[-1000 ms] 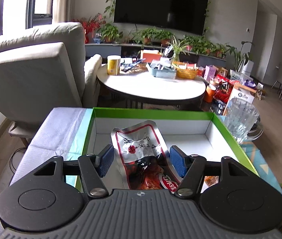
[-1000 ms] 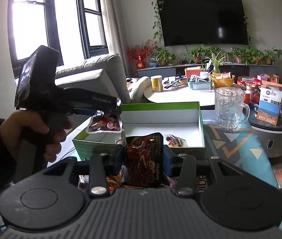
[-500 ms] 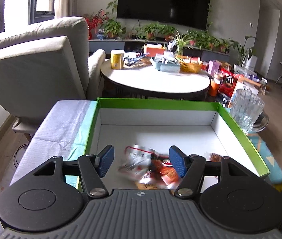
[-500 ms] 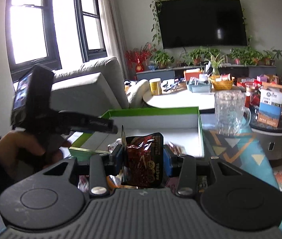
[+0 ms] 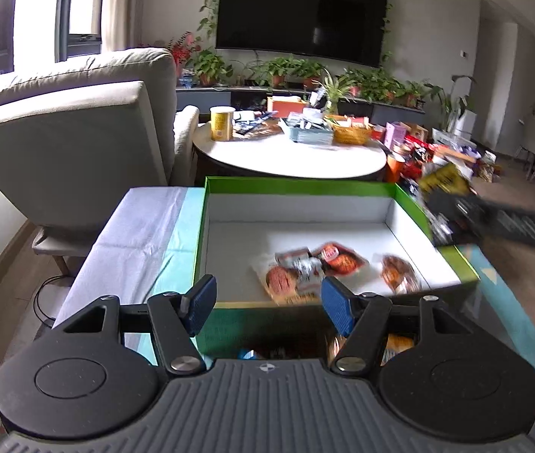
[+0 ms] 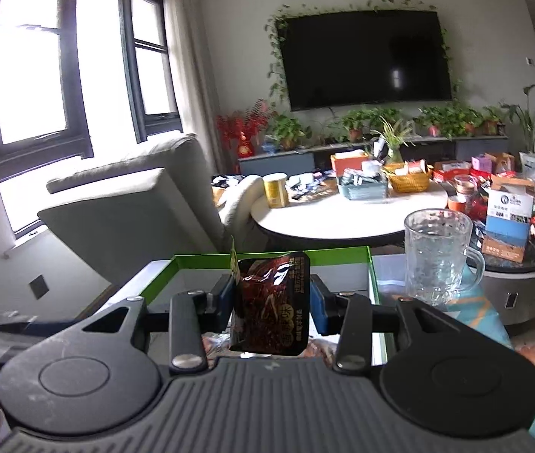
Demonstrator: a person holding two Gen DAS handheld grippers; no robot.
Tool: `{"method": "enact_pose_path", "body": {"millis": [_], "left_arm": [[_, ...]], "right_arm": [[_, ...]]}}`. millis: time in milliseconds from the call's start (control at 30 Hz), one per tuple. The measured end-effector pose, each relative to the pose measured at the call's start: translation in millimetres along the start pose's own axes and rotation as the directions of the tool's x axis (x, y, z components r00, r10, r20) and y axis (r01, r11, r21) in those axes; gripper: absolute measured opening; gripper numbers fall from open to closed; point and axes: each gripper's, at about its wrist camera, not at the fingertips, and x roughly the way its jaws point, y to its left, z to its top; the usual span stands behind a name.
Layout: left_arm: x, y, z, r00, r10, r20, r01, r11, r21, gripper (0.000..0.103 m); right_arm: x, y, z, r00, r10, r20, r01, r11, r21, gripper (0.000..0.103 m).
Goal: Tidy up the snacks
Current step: 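Carry both packs over the box and open both tools to release them, then open the right tool to drop the dark red pack while the left tool reaches the pile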
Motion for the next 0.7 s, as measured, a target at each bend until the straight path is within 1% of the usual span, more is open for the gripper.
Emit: {"method": "enact_pose_path", "body": {"millis": [67,133,200,300,400,467,567,600,667,700], "left_arm": [[-3.4,-2.5,-5.4,1.0,0.0,-0.014,0.0,0.999,0.036,0.059],[-5.2,-2.8,-10.4,1.0,0.016,-0.024,-0.015,0.998,0.065,0.059],[-7.5,-0.1,-14.9,0.999,0.028,-0.035,-0.026,0.998,0.066,0.059],[-12.2,6.0,-23.2,0.998,0.021,-0.053,-0.018,0.999,0.051,0.059],[-12.4,9.2,-31.8,0.997,0.036,-0.073,-0.031,0.997,0.066,0.059],[-8.8,12.0,-35.5,0.994,0.037,-0.106,-0.032,0.998,0.052,0.059],[-4.5,12.7,-37.7,0.988,0.012,-0.154,-0.013,1.0,-0.002,0.059],[-2.6,11.5,-38.8,0.985,0.023,-0.172,-0.026,0.999,-0.018,0.059],[3.4,9.4,-38.5,0.976,0.062,-0.21,-0.075,0.996,-0.054,0.059],[5.1,9.9,-38.2,0.973,0.065,-0.22,-0.084,0.993,-0.077,0.059]], "right_arm": [[8.7,-1.3,0.8,1.0,-0.013,-0.015,0.013,1.0,0.004,0.047],[16.7,-1.7,0.8,0.999,-0.039,-0.032,0.039,0.999,-0.002,0.047],[23.6,-3.6,-1.3,0.998,-0.049,-0.049,0.049,0.999,-0.001,0.047],[31.7,-7.3,-5.1,0.996,-0.056,-0.076,0.058,0.998,0.019,0.047],[36.3,-7.8,-9.2,0.994,-0.068,-0.091,0.07,0.997,0.021,0.047],[39.8,-5.9,-12.5,0.992,-0.077,-0.104,0.079,0.997,0.012,0.047],[44.0,-5.1,-16.1,0.988,-0.083,-0.132,0.085,0.996,0.009,0.049],[46.9,-3.6,-16.6,0.985,-0.092,-0.143,0.093,0.996,0.004,0.049],[49.8,-2.8,-19.6,0.98,-0.1,-0.173,0.1,0.995,-0.01,0.05],[49.6,-3.2,-20.7,0.979,-0.095,-0.18,0.096,0.995,-0.005,0.052]]}}
